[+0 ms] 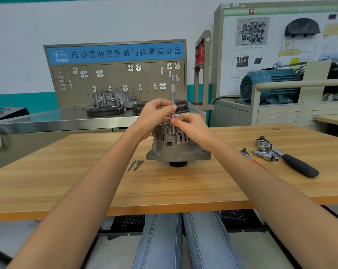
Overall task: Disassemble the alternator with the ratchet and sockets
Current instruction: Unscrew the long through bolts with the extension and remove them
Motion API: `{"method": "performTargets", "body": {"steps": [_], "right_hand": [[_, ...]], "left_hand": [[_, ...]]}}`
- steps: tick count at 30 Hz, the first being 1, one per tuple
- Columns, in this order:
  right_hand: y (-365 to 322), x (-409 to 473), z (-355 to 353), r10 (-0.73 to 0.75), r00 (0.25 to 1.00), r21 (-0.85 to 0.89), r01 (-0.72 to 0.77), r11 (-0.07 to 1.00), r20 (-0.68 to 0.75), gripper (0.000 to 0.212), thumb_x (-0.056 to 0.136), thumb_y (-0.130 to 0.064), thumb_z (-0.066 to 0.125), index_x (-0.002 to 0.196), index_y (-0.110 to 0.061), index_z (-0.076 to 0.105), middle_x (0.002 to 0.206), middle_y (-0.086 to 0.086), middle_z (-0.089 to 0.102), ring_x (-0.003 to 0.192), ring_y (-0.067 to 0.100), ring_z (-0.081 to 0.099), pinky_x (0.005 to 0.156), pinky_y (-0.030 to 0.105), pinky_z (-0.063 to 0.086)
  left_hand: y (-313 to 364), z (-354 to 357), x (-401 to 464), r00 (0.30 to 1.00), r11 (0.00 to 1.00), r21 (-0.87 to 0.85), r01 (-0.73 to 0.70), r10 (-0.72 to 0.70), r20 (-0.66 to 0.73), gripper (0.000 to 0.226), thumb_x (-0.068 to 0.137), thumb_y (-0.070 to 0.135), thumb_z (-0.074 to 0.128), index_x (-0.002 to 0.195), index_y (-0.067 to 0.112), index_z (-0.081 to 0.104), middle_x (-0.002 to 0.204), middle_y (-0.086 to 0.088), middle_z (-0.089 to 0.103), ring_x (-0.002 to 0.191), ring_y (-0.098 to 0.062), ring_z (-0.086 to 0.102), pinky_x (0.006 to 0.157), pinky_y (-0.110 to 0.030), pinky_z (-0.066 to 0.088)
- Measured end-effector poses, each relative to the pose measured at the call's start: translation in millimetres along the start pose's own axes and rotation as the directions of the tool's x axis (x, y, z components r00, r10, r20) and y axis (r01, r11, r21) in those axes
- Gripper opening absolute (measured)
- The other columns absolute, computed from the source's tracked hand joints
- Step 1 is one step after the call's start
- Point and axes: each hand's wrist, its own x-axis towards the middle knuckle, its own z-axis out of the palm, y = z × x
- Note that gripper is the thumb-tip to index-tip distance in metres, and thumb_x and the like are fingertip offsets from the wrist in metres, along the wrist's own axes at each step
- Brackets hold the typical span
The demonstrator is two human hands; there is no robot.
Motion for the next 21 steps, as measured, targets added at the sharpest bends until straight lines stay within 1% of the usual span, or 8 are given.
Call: {"method": "performTargets", "body": {"steps": [4, 5, 7, 9, 12, 14, 16, 21], "right_hand": [[1.8, 0.3, 0.2, -0.004, 1.0, 0.011, 0.004, 1.0, -0.001, 0.009, 0.093, -0.025, 0.057, 0.091, -0.032, 0.063, 0.094, -0.006, 0.068, 0.078, -0.004, 0.057, 0.064, 0.008, 0.044], [2.6, 0.9, 0.3, -0.003, 1.0, 0.014, 0.003, 1.0, 0.003, 0.009, 0.093, -0.025, 0.057, 0.095, -0.028, 0.065, 0.093, -0.008, 0.067, 0.079, -0.005, 0.057, 0.065, 0.008, 0.044], [3.6, 2.1, 1.1, -0.008, 1.0, 0.018, 0.008, 1.0, 0.007, 0.02, 0.093, -0.026, 0.058, 0.109, -0.018, 0.065, 0.09, -0.016, 0.063, 0.082, -0.007, 0.057, 0.064, 0.006, 0.043], [4.3, 2.9, 2.0, -0.004, 1.0, 0.02, 0.004, 1.0, 0.006, 0.028, 0.092, -0.028, 0.059, 0.116, -0.013, 0.063, 0.092, -0.015, 0.061, 0.086, -0.006, 0.057, 0.064, 0.004, 0.042], [5.3, 3.9, 2.0, 0.003, 1.0, 0.018, -0.003, 1.0, 0.008, 0.025, 0.092, -0.029, 0.059, 0.112, -0.014, 0.063, 0.092, -0.012, 0.062, 0.086, -0.003, 0.058, 0.065, 0.008, 0.041], [5.5, 3.7, 1.3, 0.003, 1.0, 0.02, -0.003, 1.0, 0.009, 0.021, 0.093, -0.027, 0.058, 0.11, -0.017, 0.064, 0.089, -0.016, 0.062, 0.084, -0.006, 0.057, 0.063, 0.005, 0.041], [5.3, 3.7, 1.3, 0.005, 1.0, 0.027, -0.006, 1.0, 0.015, 0.023, 0.094, -0.026, 0.056, 0.112, -0.017, 0.065, 0.088, -0.02, 0.061, 0.083, -0.008, 0.057, 0.063, 0.004, 0.041], [5.3, 4.4, 2.7, 0.014, 1.0, 0.033, -0.014, 0.999, 0.015, 0.028, 0.094, -0.027, 0.056, 0.119, -0.016, 0.063, 0.089, -0.024, 0.059, 0.082, -0.013, 0.054, 0.061, 0.001, 0.039]], "left_hand": [[0.1, -0.1, -0.3, 1.0, 1.0, 0.02, -0.006, 0.006, 0.011, 0.004, 0.09, 0.011, 0.063, 0.089, 0.015, 0.064, 0.079, 0.002, 0.061, 0.077, -0.008, 0.065, 0.071, -0.022, 0.055], [0.1, -0.4, -0.2, 1.0, 1.0, 0.018, -0.005, 0.005, 0.007, 0.004, 0.09, 0.011, 0.064, 0.088, 0.015, 0.063, 0.078, 0.002, 0.061, 0.077, -0.01, 0.065, 0.07, -0.022, 0.054], [0.0, -0.9, 0.0, 1.0, 1.0, 0.017, -0.003, 0.003, -0.001, 0.005, 0.089, 0.012, 0.066, 0.089, 0.015, 0.062, 0.076, 0.002, 0.061, 0.074, -0.01, 0.064, 0.067, -0.02, 0.054], [-0.1, -1.1, 0.1, 1.0, 1.0, 0.022, -0.005, 0.005, -0.005, 0.007, 0.088, 0.014, 0.068, 0.09, 0.015, 0.061, 0.076, 0.002, 0.061, 0.072, -0.008, 0.063, 0.067, -0.02, 0.054], [-0.5, -0.9, 0.7, 1.0, 1.0, 0.008, -0.001, 0.001, -0.009, 0.008, 0.088, 0.013, 0.067, 0.091, 0.016, 0.06, 0.079, 0.0, 0.062, 0.074, -0.009, 0.064, 0.069, -0.021, 0.055], [-0.5, -0.4, 0.6, 1.0, 1.0, 0.002, 0.004, -0.004, -0.006, 0.009, 0.088, 0.011, 0.066, 0.095, 0.016, 0.061, 0.082, 0.0, 0.063, 0.077, -0.01, 0.066, 0.071, -0.022, 0.056], [-0.4, -0.2, 0.4, 1.0, 1.0, 0.013, 0.003, -0.003, 0.004, 0.008, 0.089, 0.011, 0.064, 0.097, 0.014, 0.064, 0.084, 0.0, 0.064, 0.08, -0.011, 0.067, 0.071, -0.022, 0.056], [0.0, -0.7, -0.6, 1.0, 0.999, 0.032, -0.01, 0.01, 0.012, 0.004, 0.089, 0.012, 0.065, 0.089, 0.016, 0.066, 0.076, 0.002, 0.064, 0.076, -0.011, 0.066, 0.068, -0.02, 0.054]]}}
